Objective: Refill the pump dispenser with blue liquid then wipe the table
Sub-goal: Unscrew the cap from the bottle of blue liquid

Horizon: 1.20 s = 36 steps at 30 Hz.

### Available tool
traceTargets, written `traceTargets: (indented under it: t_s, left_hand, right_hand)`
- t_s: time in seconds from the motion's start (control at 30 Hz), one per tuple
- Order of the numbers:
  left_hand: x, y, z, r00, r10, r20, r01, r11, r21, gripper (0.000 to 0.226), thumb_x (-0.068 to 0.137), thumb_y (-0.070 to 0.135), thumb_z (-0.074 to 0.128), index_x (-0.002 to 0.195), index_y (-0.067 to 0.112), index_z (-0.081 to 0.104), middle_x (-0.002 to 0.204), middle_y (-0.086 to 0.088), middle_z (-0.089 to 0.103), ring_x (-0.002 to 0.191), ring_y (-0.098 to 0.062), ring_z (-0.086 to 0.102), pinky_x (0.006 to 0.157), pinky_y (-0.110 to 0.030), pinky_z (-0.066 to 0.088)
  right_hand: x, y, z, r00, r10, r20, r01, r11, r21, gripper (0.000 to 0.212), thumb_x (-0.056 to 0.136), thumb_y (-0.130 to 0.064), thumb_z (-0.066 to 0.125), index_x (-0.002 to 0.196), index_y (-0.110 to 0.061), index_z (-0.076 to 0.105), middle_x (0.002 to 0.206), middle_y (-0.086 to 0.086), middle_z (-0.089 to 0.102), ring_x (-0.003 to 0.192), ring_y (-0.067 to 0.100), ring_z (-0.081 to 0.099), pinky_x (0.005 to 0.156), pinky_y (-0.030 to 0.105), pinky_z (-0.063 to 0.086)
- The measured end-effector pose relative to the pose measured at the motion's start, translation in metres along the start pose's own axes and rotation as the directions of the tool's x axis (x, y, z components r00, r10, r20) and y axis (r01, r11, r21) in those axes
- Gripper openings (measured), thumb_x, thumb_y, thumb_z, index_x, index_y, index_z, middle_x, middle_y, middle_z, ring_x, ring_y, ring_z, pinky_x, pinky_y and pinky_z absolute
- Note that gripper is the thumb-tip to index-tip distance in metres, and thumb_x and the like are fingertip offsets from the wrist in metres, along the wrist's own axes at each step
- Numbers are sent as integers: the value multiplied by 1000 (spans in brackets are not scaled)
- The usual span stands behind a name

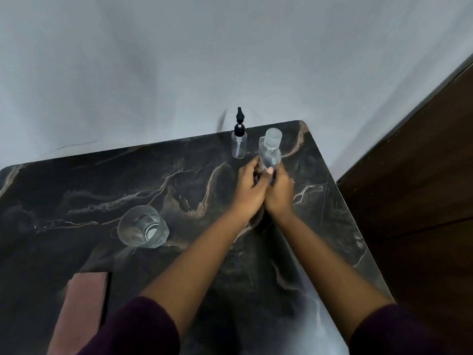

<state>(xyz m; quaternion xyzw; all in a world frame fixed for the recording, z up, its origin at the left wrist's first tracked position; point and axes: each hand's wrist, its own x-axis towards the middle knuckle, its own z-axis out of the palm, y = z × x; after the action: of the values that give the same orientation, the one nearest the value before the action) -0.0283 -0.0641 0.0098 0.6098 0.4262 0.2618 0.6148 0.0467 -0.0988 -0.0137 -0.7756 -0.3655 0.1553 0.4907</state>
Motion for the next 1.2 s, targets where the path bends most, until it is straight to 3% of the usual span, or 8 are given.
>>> traceTargets:
  t_s: [0.27,0.33,0.47,0.57,0.67,0.77,1.0,1.2]
  left_hand:
    - [-73,54,-80,971,229,-75,-235,968,-83,54,91,29,65,141,23,44,141,1,48,129,-8,50,109,-32,42]
    - [-90,79,-105,955,291,-65,-297,944,-147,59,87,34,66,141,26,43,141,5,51,129,-8,52,107,-32,45]
    - [-127,140,-157,910,405,-85,-414,894,-171,56,88,42,61,141,31,44,135,13,57,122,-5,58,95,-25,52]
    - [-147,172,-187,877,473,-81,-477,878,-46,41,95,38,55,134,28,53,130,5,63,119,-14,62,99,-37,52]
    - [-160,196,-215,865,500,-43,-502,858,-107,29,98,25,56,126,20,60,117,0,71,107,-11,68,84,-22,55]
    - [-172,215,-240,857,515,19,-505,847,-165,33,95,12,59,127,13,59,117,-3,71,112,-13,66,88,-20,53]
    - [-187,239,-267,862,506,22,-498,854,-151,28,86,8,69,114,14,68,103,0,77,104,-12,71,83,-18,54]
    - [-195,243,-256,842,515,-161,-533,842,-91,30,78,11,79,107,15,72,101,1,77,99,-12,72,83,-20,55]
  right_hand:
    - [-63,-103,-7,985,-167,40,158,973,170,32,96,-13,55,127,-7,55,118,9,64,108,20,62,93,38,51]
    - [-76,-135,-9,977,-199,78,176,955,240,32,95,-14,56,127,-9,56,114,4,67,105,14,64,89,30,52]
    - [-102,-193,-11,958,-240,155,177,924,339,21,84,-10,62,103,-17,61,77,-20,66,70,-9,63,62,6,44]
    - [-114,-229,-11,927,-261,270,150,916,373,35,78,-16,64,112,-11,62,87,-9,71,77,0,68,66,12,51]
    - [-119,-256,-7,896,-286,340,141,908,394,38,81,-9,70,117,-13,59,102,6,72,90,17,70,79,29,58]
    - [-122,-277,-5,874,-313,372,162,909,385,37,79,-9,73,112,-21,59,104,4,72,92,17,71,83,35,59]
    - [-131,-300,2,873,-347,344,216,905,366,42,78,-17,76,115,-23,58,108,0,71,94,13,70,82,29,58]
    - [-137,-306,5,913,-358,197,288,905,314,45,74,-25,76,116,-20,60,100,-6,70,87,7,68,69,12,53]
